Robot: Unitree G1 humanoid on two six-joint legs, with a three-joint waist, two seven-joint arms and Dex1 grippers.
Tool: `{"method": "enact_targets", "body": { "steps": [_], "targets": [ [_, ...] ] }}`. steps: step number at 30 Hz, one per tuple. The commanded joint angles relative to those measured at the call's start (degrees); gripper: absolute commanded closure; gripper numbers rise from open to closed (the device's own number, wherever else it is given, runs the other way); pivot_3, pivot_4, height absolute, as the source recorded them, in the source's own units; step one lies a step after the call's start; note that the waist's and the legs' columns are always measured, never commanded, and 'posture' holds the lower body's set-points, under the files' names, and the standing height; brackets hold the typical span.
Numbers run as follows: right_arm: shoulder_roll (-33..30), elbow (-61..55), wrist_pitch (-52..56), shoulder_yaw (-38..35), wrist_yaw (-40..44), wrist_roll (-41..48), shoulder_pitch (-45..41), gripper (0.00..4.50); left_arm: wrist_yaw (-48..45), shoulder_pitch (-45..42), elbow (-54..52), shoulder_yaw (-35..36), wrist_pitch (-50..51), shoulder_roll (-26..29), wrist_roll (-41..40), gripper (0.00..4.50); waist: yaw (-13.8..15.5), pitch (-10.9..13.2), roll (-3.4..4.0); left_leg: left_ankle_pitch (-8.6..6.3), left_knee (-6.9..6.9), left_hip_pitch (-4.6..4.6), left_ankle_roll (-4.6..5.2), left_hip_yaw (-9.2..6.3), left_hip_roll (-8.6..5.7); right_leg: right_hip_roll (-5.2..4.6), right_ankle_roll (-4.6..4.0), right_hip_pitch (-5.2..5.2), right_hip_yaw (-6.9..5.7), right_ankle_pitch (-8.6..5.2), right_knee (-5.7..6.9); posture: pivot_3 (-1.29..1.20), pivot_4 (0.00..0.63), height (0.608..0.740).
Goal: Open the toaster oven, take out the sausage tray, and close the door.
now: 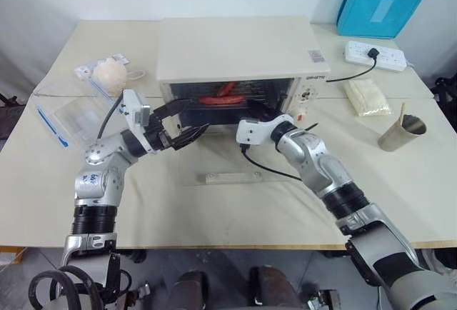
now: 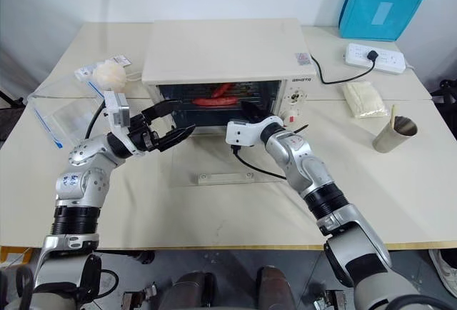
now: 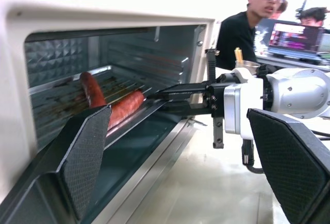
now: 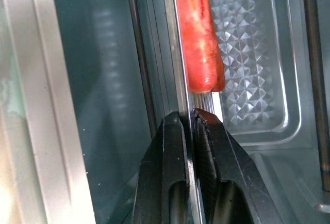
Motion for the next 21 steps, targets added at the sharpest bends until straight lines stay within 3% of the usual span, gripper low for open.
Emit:
{"method": "enact_targets", "body": {
  "steps": [1,11,16,21],
  "targets": [
    [-0.5,-5.9,-1.5,-1.9,0.9,2.4,0.5,4.46,0.2,-2.7,2.5,1.5,-2.3,0.1,0.1,0.0,-0.1,0.0,0.0,0.0,0.0,0.0,0.0,0.01,-0.01,0.0,0.0,0.0,0.01,0.0,0.0,0.0,0.15,0.74],
    [-5.1,-21.7,-1.3,-4.0,10.3,5.5,8.9,4.46,-1.4,-7.5,10.5,1.7,-6.2,0.1,1.1,0.0,0.1,0.0,-0.02,0.0,0.02,-0.01,0.0,0.02,-0.01,0.01,0.0,-0.01,0.0,0.0,0.01,0.0,0.15,0.74],
    [-9.5,-34.7,-1.7,-7.3,12.2,6.6,23.0,4.46,-1.8,-7.6,11.3,2.0,-4.8,-0.1,0.5,0.0,0.6,0.0,-0.02,0.0,-0.01,-0.01,0.0,-0.03,-0.02,0.0,0.0,0.0,-0.03,0.0,0.02,0.0,0.15,0.74],
    [-11.1,-40.6,-2.6,-10.1,11.8,6.3,29.3,4.46,-1.3,-5.1,7.3,3.0,1.2,0.7,-2.1,0.0,0.3,0.0,-0.03,0.1,0.08,0.01,0.08,0.08,-0.08,-0.03,0.07,0.05,0.07,0.05,0.03,0.0,0.15,0.74]
  ]
}}
